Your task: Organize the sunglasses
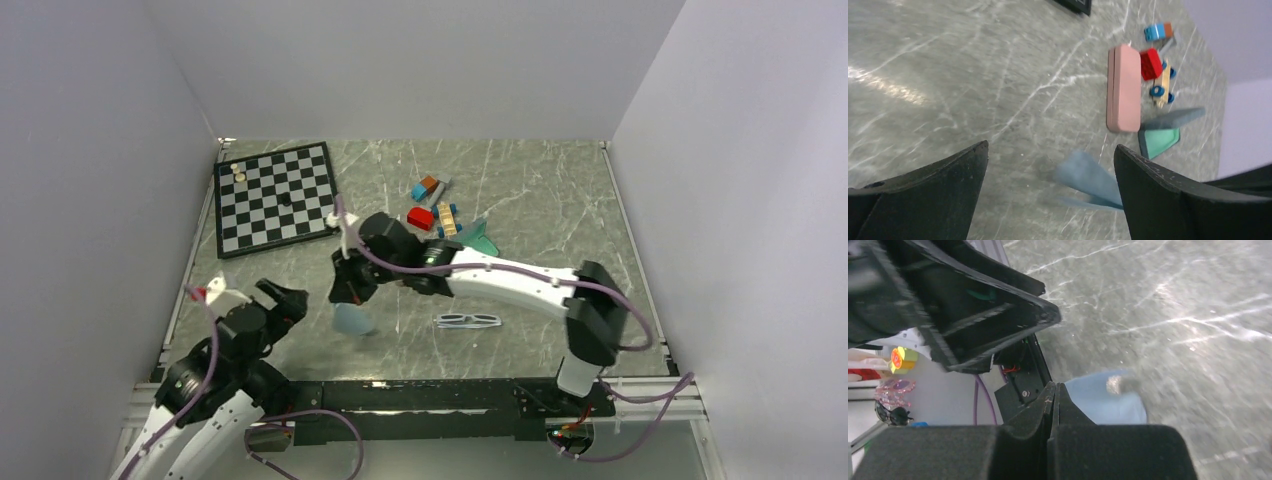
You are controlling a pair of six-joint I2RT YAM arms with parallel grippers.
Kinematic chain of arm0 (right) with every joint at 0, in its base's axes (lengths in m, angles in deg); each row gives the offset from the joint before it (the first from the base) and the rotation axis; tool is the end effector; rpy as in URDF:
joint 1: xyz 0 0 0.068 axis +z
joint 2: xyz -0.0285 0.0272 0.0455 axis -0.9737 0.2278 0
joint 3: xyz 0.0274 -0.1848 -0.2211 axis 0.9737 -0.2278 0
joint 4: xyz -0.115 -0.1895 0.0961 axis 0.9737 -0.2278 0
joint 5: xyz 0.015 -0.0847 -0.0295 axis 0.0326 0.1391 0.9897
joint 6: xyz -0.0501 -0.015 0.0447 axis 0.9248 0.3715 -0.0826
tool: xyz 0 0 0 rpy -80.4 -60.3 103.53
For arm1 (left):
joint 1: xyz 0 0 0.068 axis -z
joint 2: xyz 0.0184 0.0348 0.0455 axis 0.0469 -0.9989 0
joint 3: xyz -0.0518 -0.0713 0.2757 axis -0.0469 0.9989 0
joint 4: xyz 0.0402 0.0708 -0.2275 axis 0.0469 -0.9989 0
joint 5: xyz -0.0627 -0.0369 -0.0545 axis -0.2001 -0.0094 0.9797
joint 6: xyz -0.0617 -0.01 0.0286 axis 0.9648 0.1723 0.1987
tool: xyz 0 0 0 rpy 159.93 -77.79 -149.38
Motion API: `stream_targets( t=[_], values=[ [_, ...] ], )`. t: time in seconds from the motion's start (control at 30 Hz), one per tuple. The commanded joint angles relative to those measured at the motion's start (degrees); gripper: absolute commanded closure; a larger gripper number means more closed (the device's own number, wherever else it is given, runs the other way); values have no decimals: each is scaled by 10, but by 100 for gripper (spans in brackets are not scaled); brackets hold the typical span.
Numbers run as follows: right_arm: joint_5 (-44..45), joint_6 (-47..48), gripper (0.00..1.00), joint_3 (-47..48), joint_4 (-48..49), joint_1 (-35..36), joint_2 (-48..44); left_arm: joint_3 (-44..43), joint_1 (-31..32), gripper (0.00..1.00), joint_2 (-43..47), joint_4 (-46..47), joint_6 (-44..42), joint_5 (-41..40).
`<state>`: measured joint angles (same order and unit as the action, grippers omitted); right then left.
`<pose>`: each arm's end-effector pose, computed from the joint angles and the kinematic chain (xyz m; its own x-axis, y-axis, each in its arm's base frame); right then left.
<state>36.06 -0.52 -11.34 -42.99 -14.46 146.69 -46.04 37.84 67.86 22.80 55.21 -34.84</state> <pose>0.1630 0.3500 0.3215 -0.5892 -0.3220 -0.7411 -0.8017 0.3474 0.4864 0.0468 -0.0015 0.2335 -0.3740 -0.6845 -0.6257 -0.2844 0.7269 -0.6252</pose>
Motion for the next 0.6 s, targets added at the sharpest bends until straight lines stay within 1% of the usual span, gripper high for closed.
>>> stream_targets(
  t=[0.0, 0.07, 0.13, 0.2, 0.27, 0.3, 0.4, 0.43, 0.53, 0.57],
  values=[
    [-36, -5, 100, 66, 59, 17, 68, -36, -1, 1, 66, -144, 106, -92],
    [-32, -9, 100, 54, 86, 17, 75, -32, -1, 1, 95, -143, 100, -91],
    [-3, -13, 100, 19, 104, 12, 66, -26, -1, 1, 115, -136, 97, -90],
    [27, -25, 100, -41, 106, -2, 49, -19, -1, 1, 132, -118, 86, -90],
    [51, -49, 100, -110, 102, -27, 24, -11, -1, 1, 127, -91, 71, -87],
    [60, -60, 98, -149, 103, -42, 9, -8, -1, 1, 116, -76, 64, -81],
    [108, -74, 90, -256, 80, -93, -46, 1, -1, 1, 56, -21, 34, -55],
    [145, -69, 87, -279, 63, -106, -67, 4, -1, 1, 32, 6, 21, -42],
    [212, -36, 72, -299, 9, -110, -119, 0, -2, 1, -53, 68, -21, 5],
    [219, -29, 66, -301, 3, -110, -132, -3, -2, 1, -81, 87, -40, 22]
  ],
)
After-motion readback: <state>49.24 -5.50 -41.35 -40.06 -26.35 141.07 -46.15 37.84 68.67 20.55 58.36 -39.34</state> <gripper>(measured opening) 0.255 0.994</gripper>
